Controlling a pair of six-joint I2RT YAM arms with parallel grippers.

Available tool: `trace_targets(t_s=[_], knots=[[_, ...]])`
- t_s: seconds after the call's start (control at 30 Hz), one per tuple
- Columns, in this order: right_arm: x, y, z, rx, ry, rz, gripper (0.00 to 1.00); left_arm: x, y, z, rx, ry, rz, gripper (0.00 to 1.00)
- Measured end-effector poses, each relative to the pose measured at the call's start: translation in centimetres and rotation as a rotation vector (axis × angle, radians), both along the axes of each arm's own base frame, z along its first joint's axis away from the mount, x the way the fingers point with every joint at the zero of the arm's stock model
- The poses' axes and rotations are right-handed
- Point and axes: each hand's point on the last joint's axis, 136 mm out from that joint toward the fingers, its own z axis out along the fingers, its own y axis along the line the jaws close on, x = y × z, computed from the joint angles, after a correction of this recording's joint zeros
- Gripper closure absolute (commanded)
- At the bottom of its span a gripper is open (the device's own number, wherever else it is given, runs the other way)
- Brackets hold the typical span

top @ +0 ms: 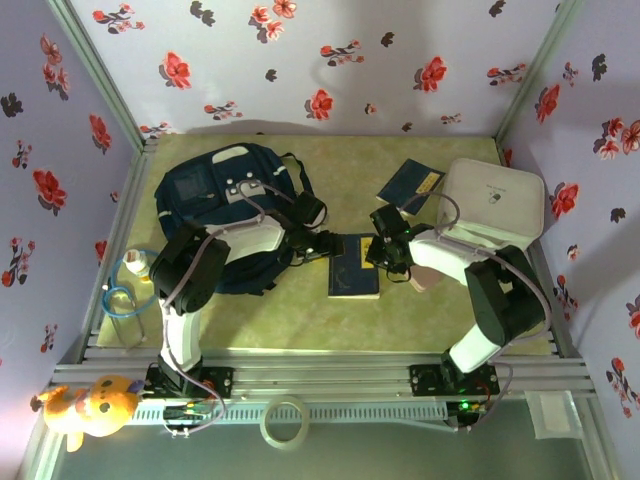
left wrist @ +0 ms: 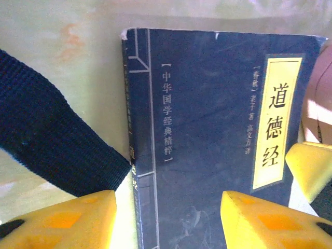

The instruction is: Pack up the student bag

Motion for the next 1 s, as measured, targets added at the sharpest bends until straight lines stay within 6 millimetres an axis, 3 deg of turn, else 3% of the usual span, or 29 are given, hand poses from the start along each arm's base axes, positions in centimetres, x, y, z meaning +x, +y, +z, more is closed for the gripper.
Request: trace_targets(t_s=[0.57, 1.0], knots=[[0.4, 1.2, -0.8, 0.063, -0.009, 0.004, 0.68, -0.1, -0.9, -0.6, -0.015, 0.029, -0.015, 0.48], [0.4, 1.3, -0.9, 0.075, -0.005, -0.006, 0.69, 0.1, -1.4, -0.6, -0.027, 0.033, -0.023, 0.44]])
